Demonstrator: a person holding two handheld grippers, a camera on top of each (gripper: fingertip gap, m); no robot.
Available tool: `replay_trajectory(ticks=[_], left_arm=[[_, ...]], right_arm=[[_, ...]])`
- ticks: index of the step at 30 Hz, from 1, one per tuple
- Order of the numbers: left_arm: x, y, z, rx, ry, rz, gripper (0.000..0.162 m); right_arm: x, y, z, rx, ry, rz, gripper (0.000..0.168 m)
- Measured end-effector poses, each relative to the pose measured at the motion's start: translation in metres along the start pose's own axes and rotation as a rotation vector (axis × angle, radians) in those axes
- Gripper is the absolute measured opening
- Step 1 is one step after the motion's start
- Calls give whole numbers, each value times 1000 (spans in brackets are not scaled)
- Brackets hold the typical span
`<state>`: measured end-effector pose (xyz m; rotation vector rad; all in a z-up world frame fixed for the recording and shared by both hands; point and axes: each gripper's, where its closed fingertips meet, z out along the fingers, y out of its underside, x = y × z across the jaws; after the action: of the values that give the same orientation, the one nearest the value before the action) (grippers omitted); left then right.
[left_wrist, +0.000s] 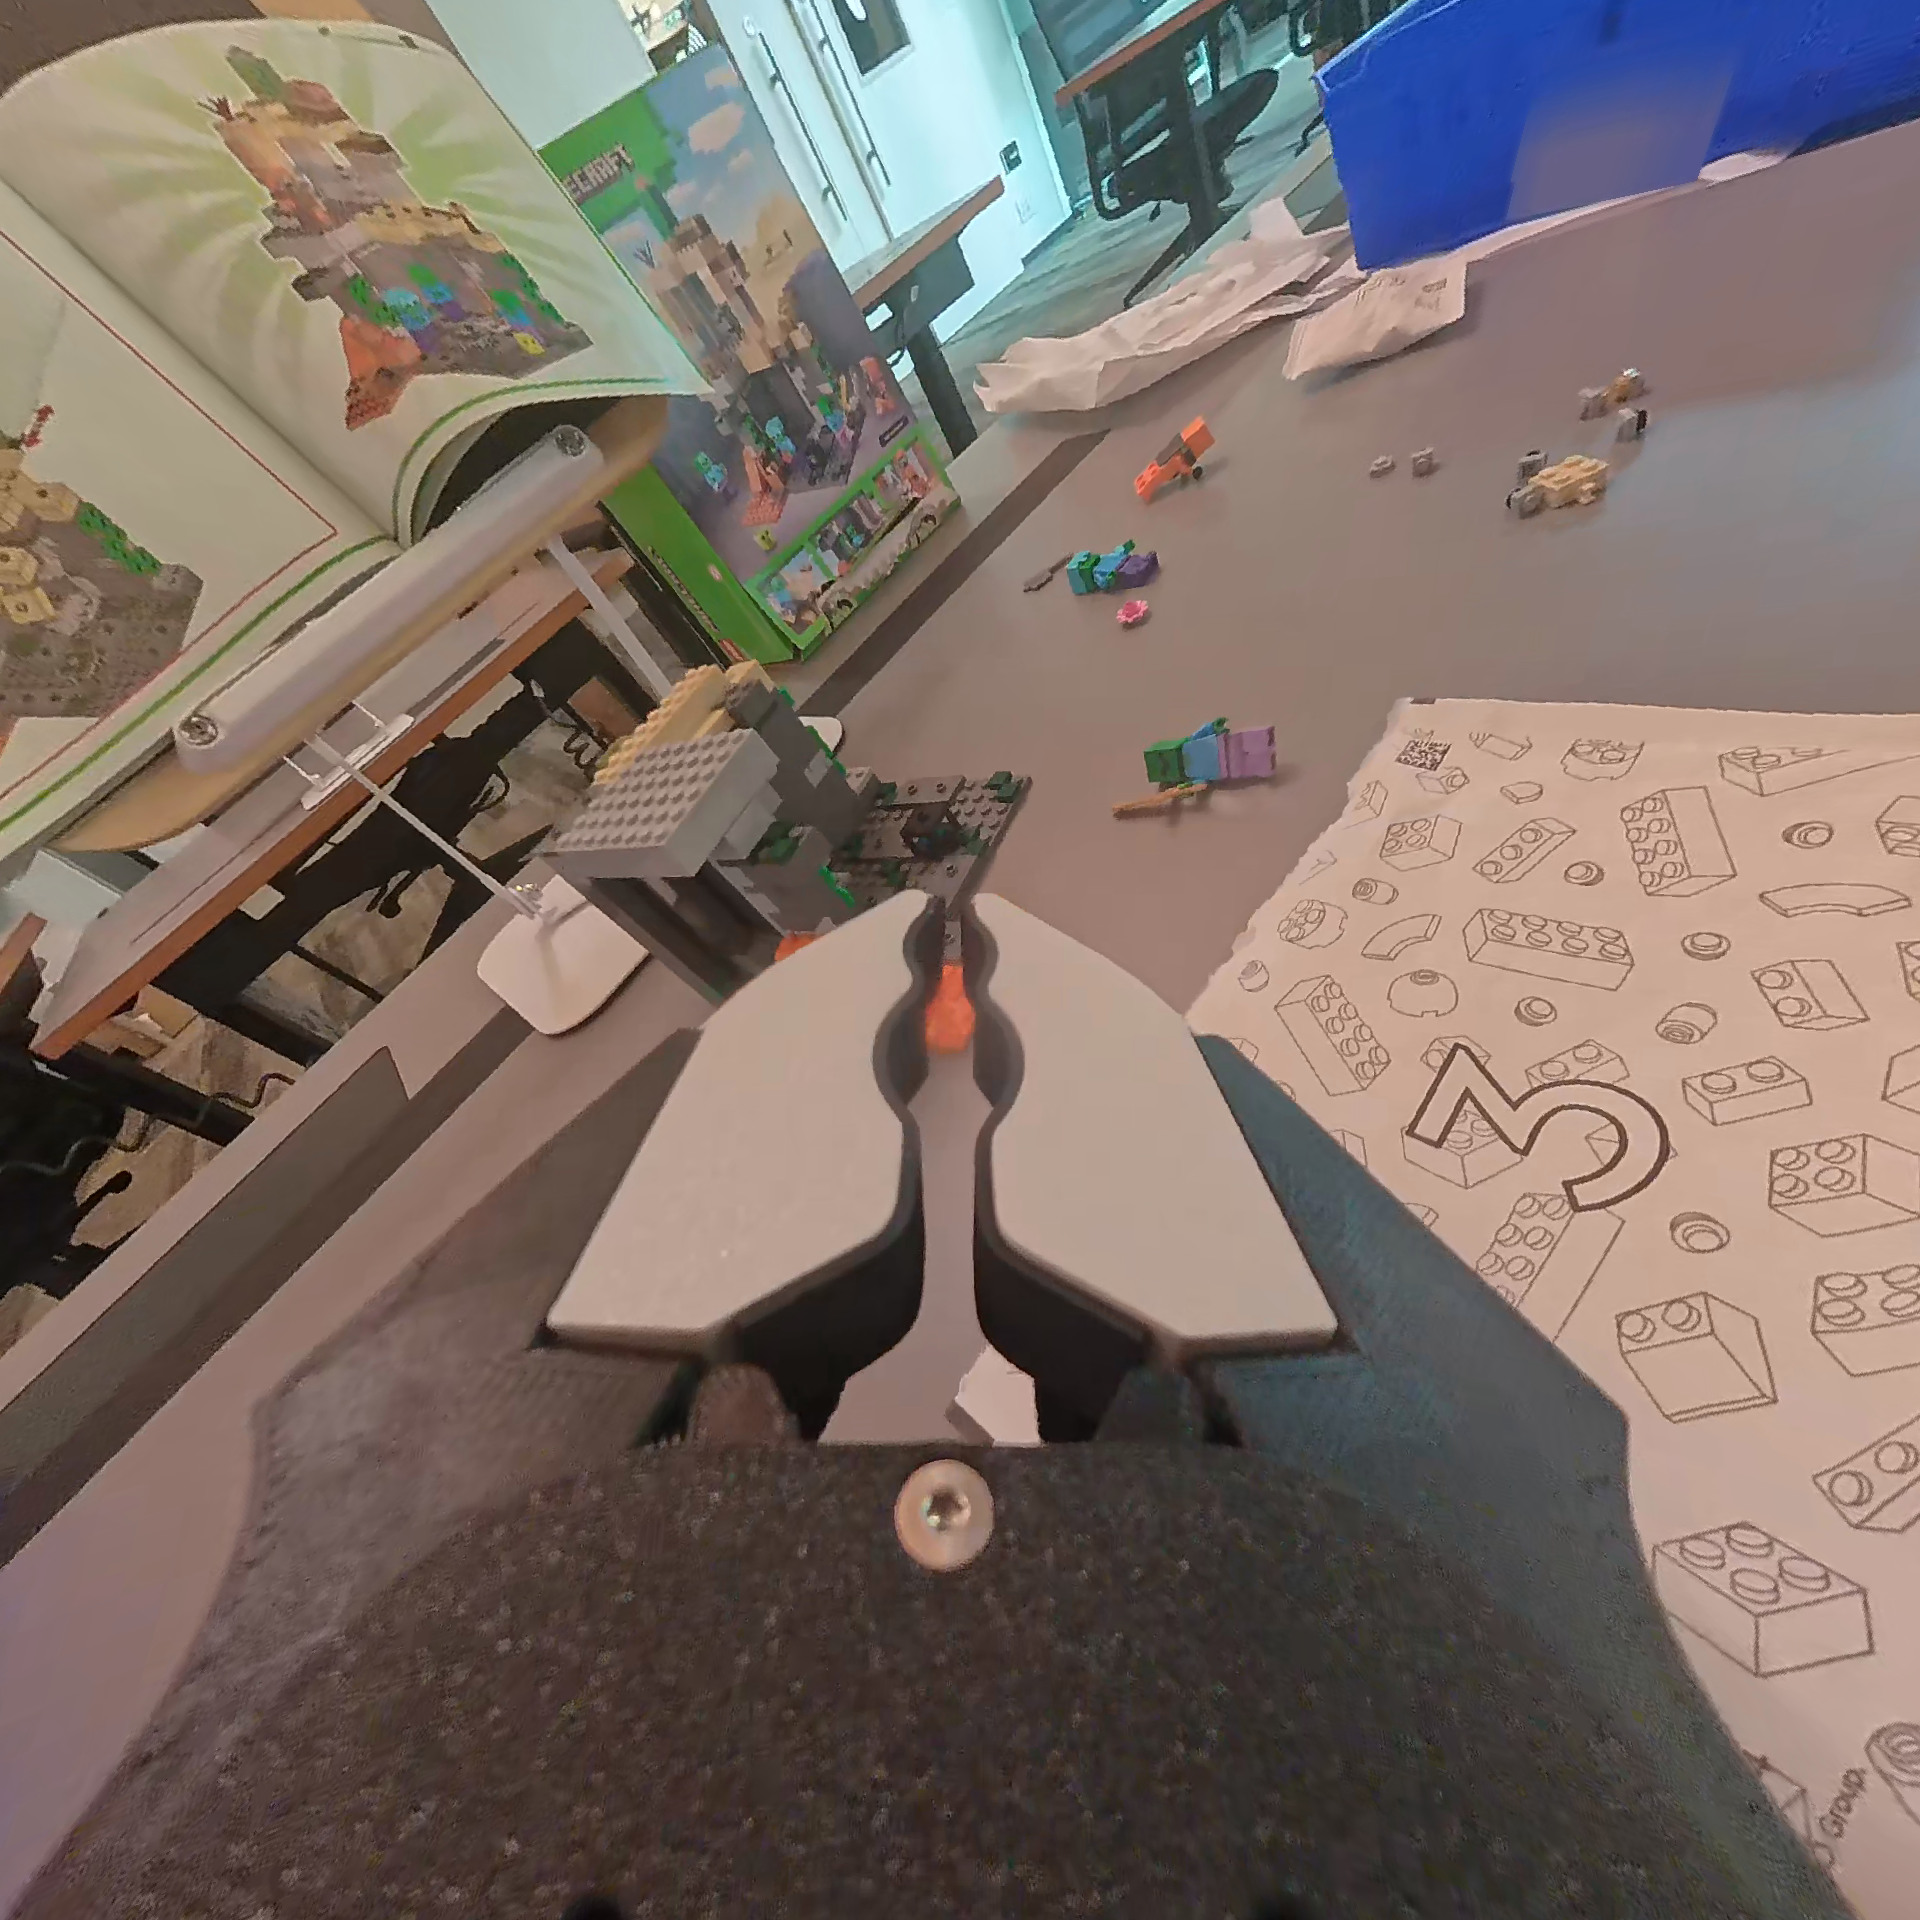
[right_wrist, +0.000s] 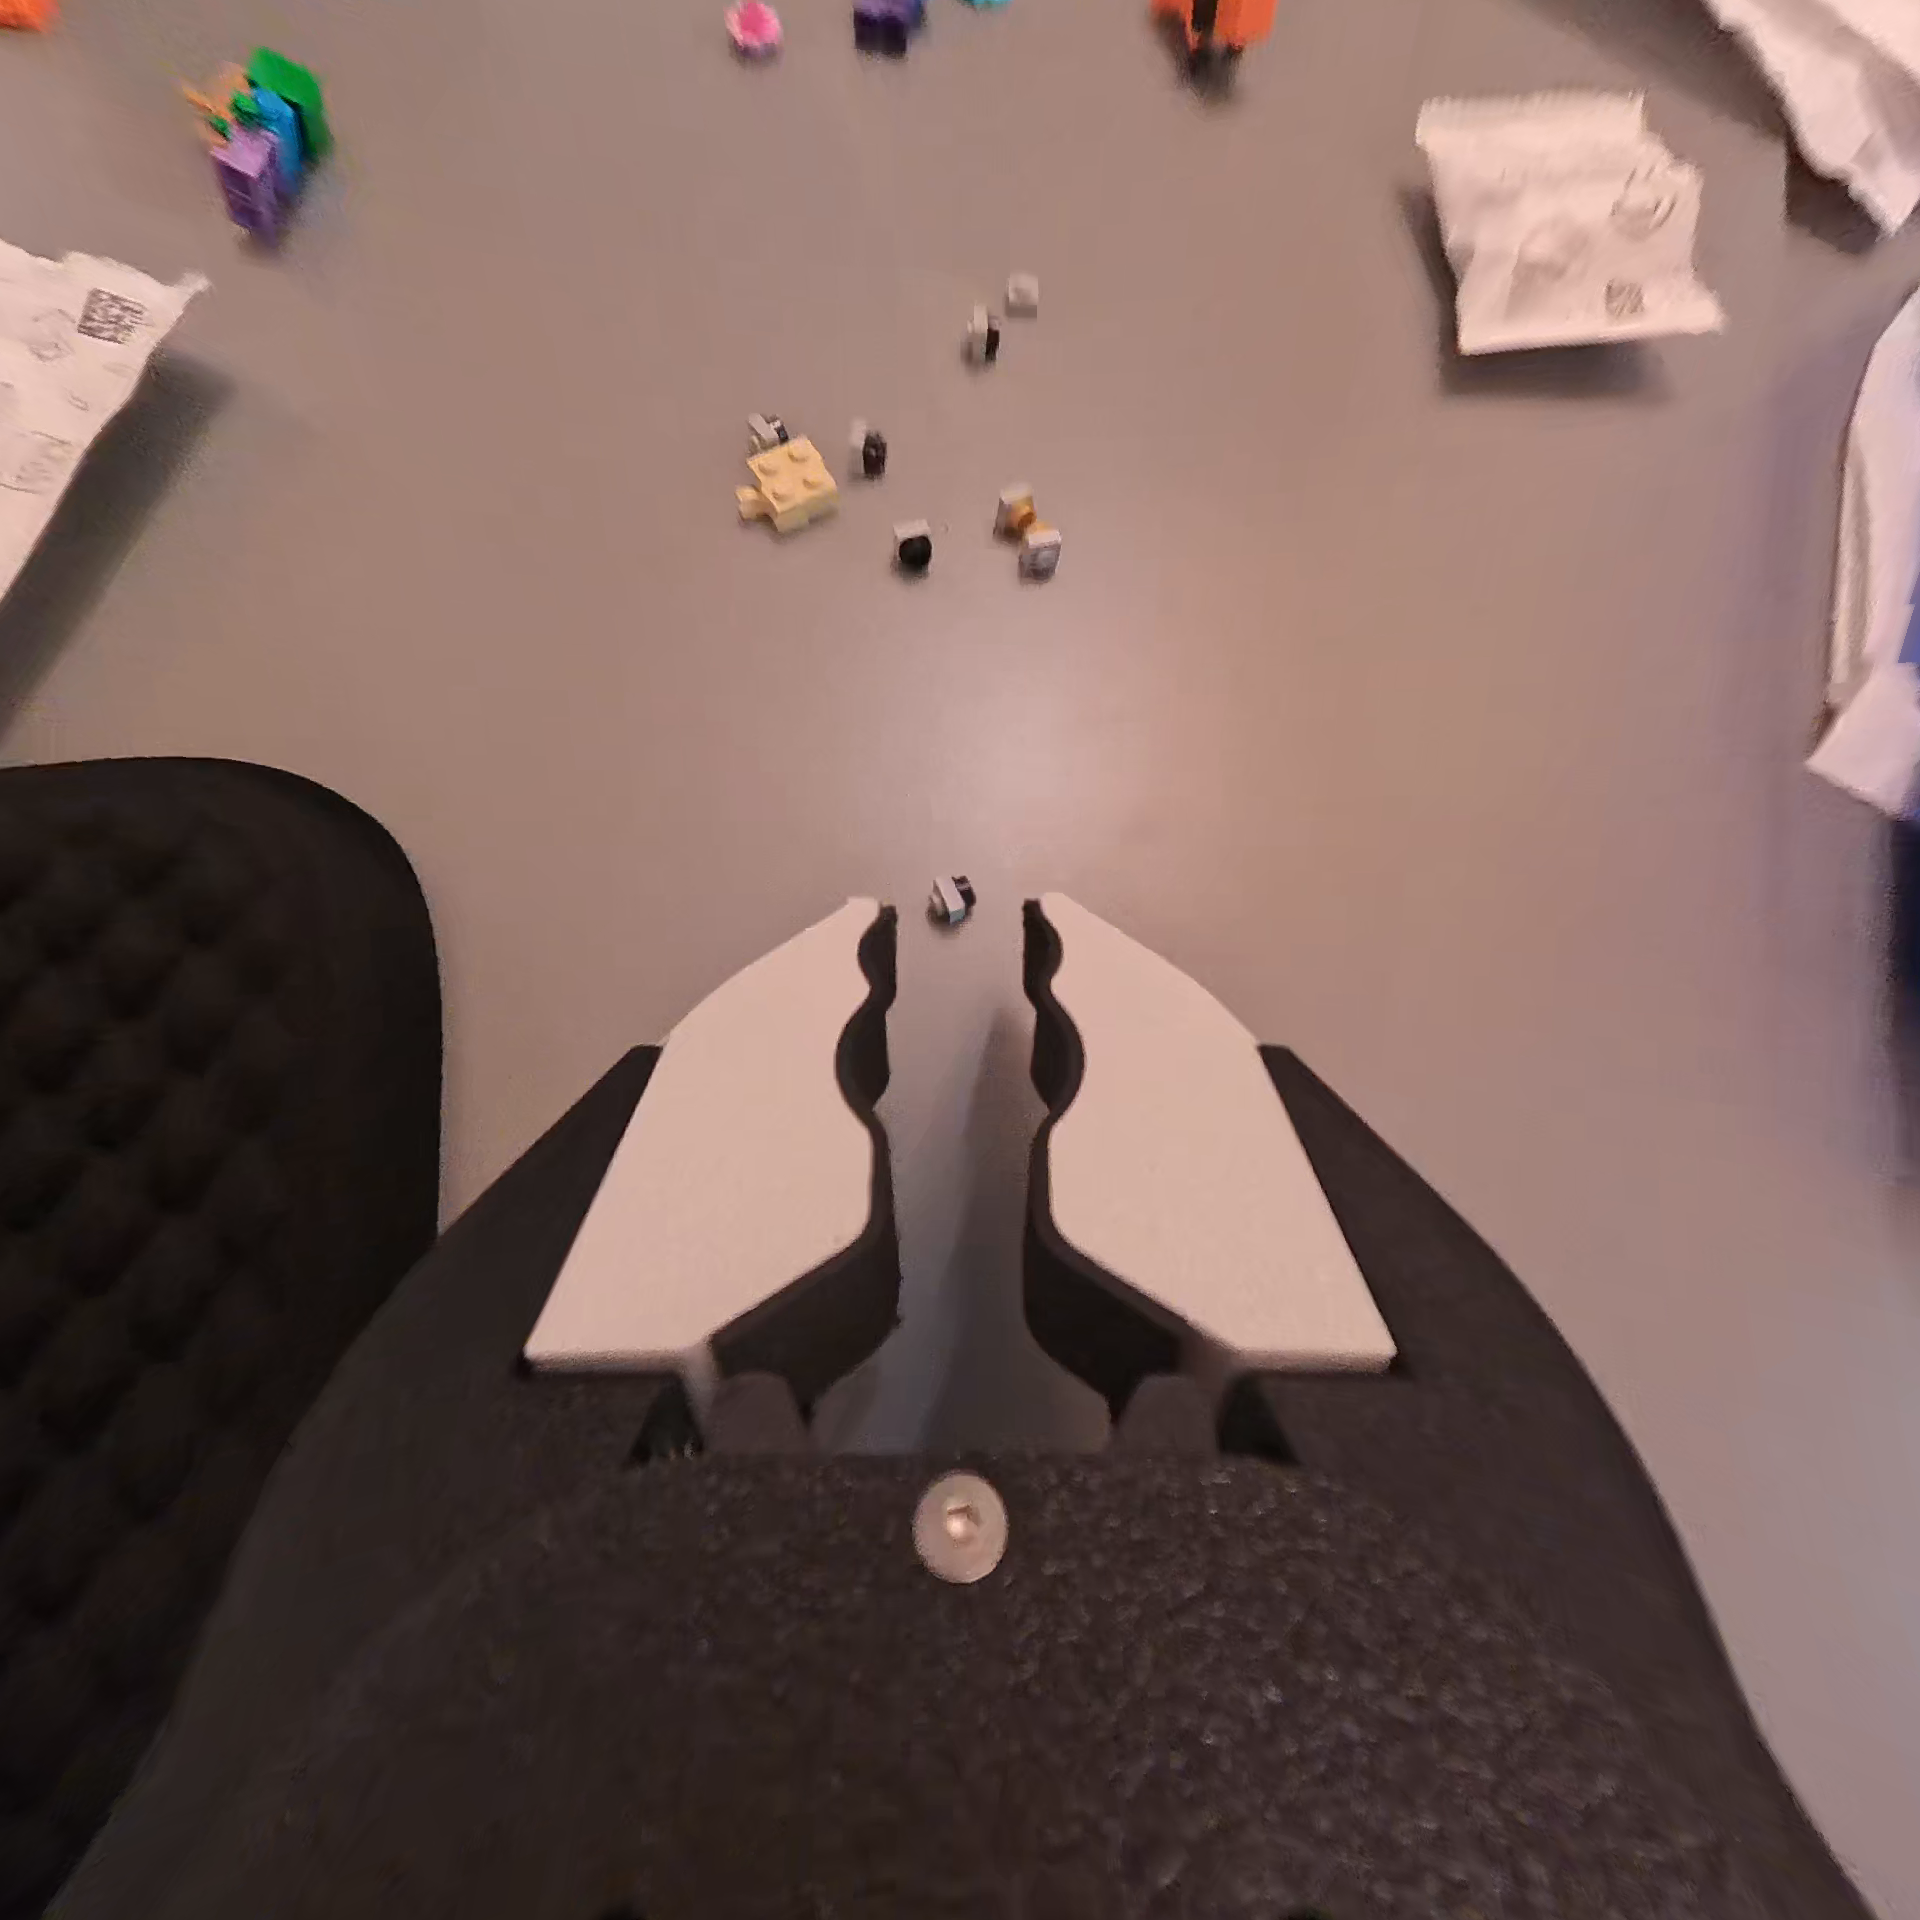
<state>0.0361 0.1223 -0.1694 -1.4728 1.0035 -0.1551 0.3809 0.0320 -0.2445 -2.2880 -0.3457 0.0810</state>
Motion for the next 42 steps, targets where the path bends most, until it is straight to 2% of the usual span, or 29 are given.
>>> replay_trajectory(ticks=[4,10,19,30,42], left_arm=[[1,0,-3,-1,-7,3,2],[-1,0,-11,5,-26,-2,1],[5,1,-10,-3,-14,26,0],[11,5,-8,-15,14,39,4],[29,0,-8,28,132,-22,8]], right_arm=[[-1,2,7,-48,-1,78,20],[2,9,19,-137,42,75,13],[-16,-10,35,-96,-4,17,8],[-100,-81,38,180,-228,-195,8],[-192,-111,39,301,-404,-506,8]])
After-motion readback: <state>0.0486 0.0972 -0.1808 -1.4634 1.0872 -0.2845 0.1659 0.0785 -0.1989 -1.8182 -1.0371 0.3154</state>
